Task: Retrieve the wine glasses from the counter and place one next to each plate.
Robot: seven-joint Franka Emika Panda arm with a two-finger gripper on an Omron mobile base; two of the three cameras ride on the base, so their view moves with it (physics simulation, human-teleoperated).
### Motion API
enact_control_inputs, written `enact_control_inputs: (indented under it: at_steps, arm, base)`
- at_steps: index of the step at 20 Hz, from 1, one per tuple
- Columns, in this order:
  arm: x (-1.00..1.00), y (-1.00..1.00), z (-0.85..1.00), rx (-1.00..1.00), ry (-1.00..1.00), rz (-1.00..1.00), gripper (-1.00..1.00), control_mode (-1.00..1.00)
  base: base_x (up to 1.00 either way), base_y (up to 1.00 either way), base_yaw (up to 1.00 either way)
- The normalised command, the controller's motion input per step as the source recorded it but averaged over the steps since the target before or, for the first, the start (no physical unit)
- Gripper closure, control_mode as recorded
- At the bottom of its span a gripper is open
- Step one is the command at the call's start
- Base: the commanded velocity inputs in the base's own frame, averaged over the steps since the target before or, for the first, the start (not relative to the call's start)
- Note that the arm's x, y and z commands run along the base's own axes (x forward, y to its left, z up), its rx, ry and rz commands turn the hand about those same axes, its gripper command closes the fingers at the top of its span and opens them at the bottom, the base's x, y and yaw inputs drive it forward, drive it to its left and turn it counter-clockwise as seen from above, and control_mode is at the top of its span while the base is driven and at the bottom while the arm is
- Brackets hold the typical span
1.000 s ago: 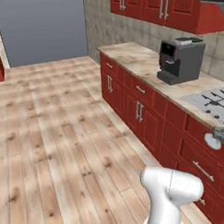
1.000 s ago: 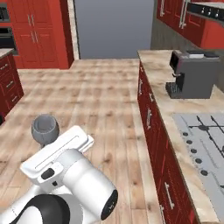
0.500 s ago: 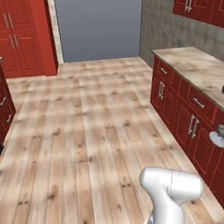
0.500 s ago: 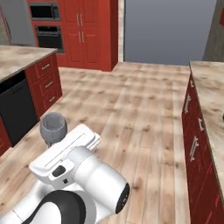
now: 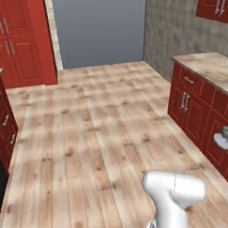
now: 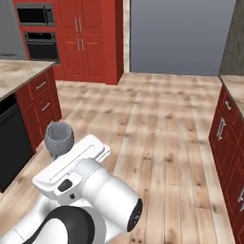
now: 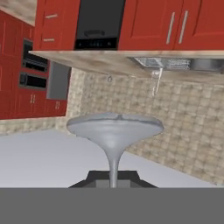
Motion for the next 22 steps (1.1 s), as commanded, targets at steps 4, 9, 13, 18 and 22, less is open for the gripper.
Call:
enact_control_inputs:
  at_steps: [4,9,13,18,22]
  arm:
    - [0.00,0.00,0.00,0.00,0.00,0.00,1.00,1.00]
    - [0.00,0.00,0.00,0.00,0.00,0.00,1.00,1.00]
    - [0.00,0.00,0.00,0.00,0.00,0.00,1.00,1.00]
    - [0.00,0.00,0.00,0.00,0.00,0.00,1.00,1.00]
    - [0.00,0.00,0.00,0.00,0.00,0.00,1.00,1.00]
  base:
    - [1.00,0.13,0.00]
    - [1.00,0.11,0.00]
    - [1.00,0.14,0.00]
    - [1.00,0.22,0.00]
    - [1.00,0.22,0.00]
